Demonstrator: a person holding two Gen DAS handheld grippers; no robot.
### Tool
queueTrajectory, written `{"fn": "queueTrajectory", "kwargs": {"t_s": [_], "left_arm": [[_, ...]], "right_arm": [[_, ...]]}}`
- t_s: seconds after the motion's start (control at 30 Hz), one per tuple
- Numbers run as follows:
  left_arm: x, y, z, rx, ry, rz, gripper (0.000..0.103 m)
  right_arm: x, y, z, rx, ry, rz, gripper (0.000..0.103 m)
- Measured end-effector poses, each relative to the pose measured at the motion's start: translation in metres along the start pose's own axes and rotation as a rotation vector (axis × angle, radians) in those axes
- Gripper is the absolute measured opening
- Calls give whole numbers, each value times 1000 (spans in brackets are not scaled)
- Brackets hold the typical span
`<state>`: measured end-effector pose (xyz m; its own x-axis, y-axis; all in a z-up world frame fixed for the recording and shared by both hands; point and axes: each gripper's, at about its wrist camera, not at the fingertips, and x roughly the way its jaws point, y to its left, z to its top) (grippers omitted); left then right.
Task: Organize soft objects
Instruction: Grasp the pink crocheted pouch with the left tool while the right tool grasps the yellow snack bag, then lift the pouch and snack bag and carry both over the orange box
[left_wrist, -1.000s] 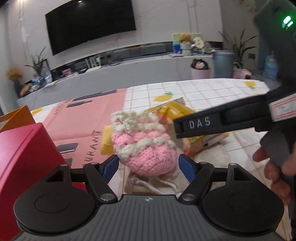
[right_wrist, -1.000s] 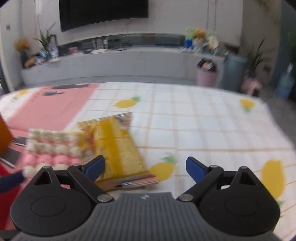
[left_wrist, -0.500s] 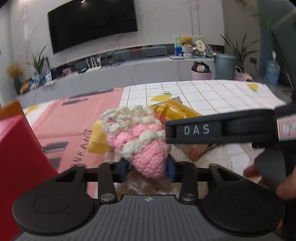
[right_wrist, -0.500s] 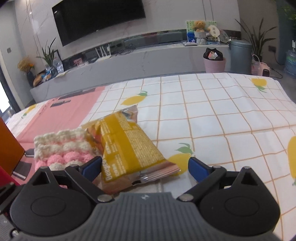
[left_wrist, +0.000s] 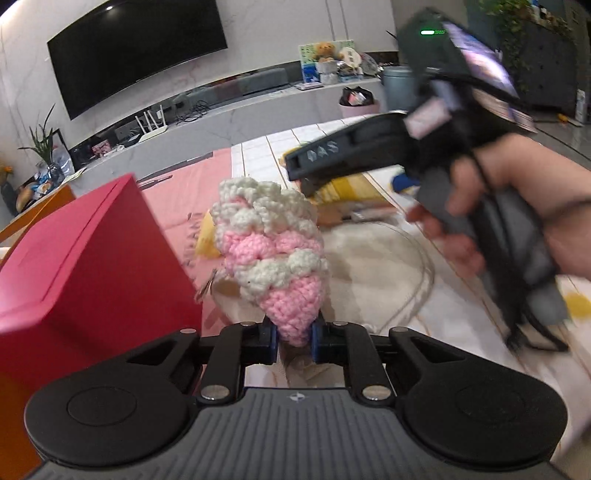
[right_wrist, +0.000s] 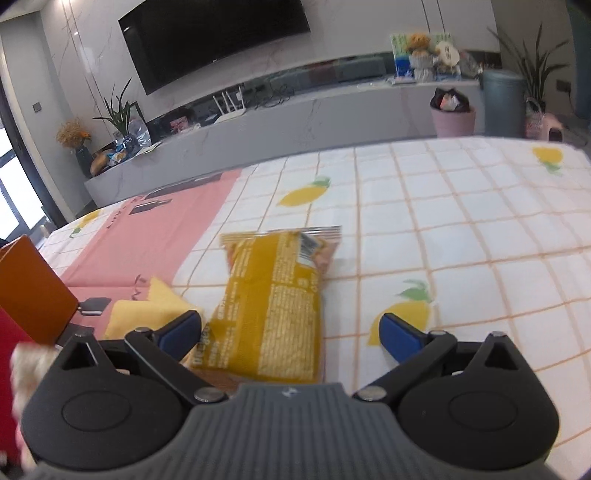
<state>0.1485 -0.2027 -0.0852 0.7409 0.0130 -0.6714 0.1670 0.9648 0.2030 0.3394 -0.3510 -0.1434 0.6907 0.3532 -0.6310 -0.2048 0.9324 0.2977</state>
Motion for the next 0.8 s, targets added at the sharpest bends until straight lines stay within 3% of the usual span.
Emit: {"fn": "queueTrajectory", "kwargs": {"t_s": [0.1, 0.2, 0.3, 0.37, 0.4, 0.47, 0.53, 0.7, 0.8], "left_arm": [[-9, 3, -7, 9, -4, -23, 18], [-12, 3, -8, 22, -3, -35, 26], [-12, 5, -5, 11, -3, -66, 31], [-14, 5, -2, 14, -7, -80, 46], [-14, 6, -1, 17, -3, -87, 50], [-13, 6, 0, 13, 11, -78, 56], [-12, 6, -2, 0, 20, -56, 59], [-19, 5, -8, -17, 48, -38, 63], [-25, 3, -9, -38, 28, 15, 70]], "right_arm": [[1, 13, -2, -51, 19, -29, 100], [3, 24, -3, -66, 34, -30, 100], [11, 36, -7, -82, 20, -127, 100], [13, 41, -11, -111, 3, -145, 100], [13, 42, -13, -136, -2, -145, 98], [8, 45, -15, -205, 13, -146, 81], [2, 43, -12, -222, 54, -136, 70], [-14, 34, -13, -280, 163, -127, 69], [-25, 26, -12, -287, 255, -138, 69]]}}
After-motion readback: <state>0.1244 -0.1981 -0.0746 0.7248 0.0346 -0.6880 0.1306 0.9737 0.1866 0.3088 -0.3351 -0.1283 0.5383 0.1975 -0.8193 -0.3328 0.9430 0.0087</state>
